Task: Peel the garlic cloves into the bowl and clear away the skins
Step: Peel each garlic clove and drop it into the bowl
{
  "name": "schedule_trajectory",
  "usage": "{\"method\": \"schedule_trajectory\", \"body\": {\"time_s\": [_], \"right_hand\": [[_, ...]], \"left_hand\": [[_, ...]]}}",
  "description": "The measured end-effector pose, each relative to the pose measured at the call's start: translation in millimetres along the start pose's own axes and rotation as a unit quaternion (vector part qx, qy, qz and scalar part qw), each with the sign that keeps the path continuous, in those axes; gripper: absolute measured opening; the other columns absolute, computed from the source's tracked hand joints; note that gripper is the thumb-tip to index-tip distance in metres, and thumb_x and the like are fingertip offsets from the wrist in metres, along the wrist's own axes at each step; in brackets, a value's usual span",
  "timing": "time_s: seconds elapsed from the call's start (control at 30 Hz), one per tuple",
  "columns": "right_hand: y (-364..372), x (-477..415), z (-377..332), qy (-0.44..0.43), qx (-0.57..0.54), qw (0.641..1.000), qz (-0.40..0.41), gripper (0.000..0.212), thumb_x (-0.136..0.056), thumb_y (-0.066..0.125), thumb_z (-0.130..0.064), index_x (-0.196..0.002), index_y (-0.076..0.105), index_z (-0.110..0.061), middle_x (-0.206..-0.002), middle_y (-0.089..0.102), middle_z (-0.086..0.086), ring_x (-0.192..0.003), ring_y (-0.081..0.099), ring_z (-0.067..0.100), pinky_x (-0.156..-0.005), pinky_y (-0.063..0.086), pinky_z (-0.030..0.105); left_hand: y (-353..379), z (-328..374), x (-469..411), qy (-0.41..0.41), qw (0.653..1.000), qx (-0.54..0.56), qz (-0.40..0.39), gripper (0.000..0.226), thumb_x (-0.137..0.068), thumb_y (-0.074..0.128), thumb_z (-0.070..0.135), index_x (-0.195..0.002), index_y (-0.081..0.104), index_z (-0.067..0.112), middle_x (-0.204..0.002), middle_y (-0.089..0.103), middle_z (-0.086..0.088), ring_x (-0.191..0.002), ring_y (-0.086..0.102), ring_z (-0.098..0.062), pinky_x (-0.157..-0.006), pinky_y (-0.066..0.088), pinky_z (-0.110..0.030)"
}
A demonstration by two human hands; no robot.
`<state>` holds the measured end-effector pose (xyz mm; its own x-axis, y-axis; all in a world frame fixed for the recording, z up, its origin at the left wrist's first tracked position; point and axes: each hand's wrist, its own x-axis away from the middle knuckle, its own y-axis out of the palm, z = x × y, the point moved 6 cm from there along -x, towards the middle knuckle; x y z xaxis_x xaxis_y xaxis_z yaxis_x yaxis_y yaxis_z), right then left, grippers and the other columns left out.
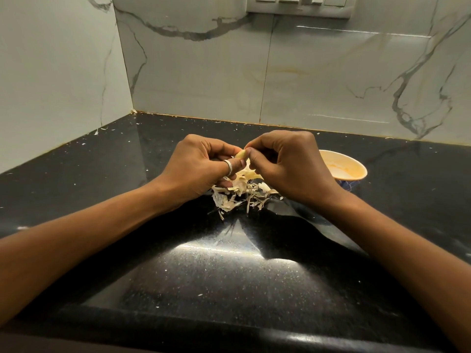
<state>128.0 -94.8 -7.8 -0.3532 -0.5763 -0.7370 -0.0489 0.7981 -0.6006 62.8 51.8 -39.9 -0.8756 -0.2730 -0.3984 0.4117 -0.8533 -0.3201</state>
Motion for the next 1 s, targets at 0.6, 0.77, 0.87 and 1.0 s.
{"method": "schedule_trajectory", "body": {"time_s": [0.6,0.77,0.87,1.0], "right_hand": [[6.6,-1.5,-7.6,-0.072,0.085,0.993,-0.046,0.019,-0.092,0.062,-0.018,-0.090,0.078,-0.008,-0.070,0.070,0.003,-0.059,0.059,0.014,-0.057,0.048,0.031],[10.2,-1.3,-7.7,-0.093,0.115,0.988,-0.047,0.020,-0.094,0.058,-0.017,-0.086,0.073,-0.005,-0.072,0.068,0.007,-0.059,0.059,0.021,-0.057,0.049,0.039],[11.4,-0.5,-7.3,-0.094,0.122,0.987,-0.040,0.020,-0.095,0.058,-0.018,-0.087,0.071,-0.004,-0.074,0.068,0.007,-0.060,0.058,0.022,-0.055,0.049,0.040],[10.4,-1.3,-7.4,-0.087,0.113,0.990,-0.017,0.017,-0.093,0.060,-0.017,-0.085,0.070,-0.006,-0.071,0.066,0.004,-0.058,0.053,0.016,-0.054,0.043,0.030]], "left_hand": [[1.2,-3.7,0.7,-0.021,1.000,0.012,-0.012,0.013,-0.085,0.078,0.006,-0.098,0.077,0.003,-0.077,0.076,-0.012,-0.069,0.074,-0.024,-0.068,0.060,-0.029],[3.1,-1.4,2.1,-0.022,0.999,0.021,-0.012,0.015,-0.085,0.077,0.004,-0.099,0.077,-0.001,-0.078,0.076,-0.012,-0.068,0.073,-0.016,-0.066,0.057,-0.021],[2.7,-0.5,2.0,-0.025,0.999,0.028,-0.010,0.015,-0.085,0.077,0.005,-0.100,0.077,0.001,-0.081,0.077,-0.014,-0.070,0.074,-0.016,-0.066,0.058,-0.021],[1.9,-0.9,1.9,-0.037,0.998,0.050,-0.011,0.016,-0.085,0.076,0.005,-0.101,0.077,0.003,-0.083,0.078,-0.010,-0.071,0.074,-0.016,-0.067,0.058,-0.021]]}}
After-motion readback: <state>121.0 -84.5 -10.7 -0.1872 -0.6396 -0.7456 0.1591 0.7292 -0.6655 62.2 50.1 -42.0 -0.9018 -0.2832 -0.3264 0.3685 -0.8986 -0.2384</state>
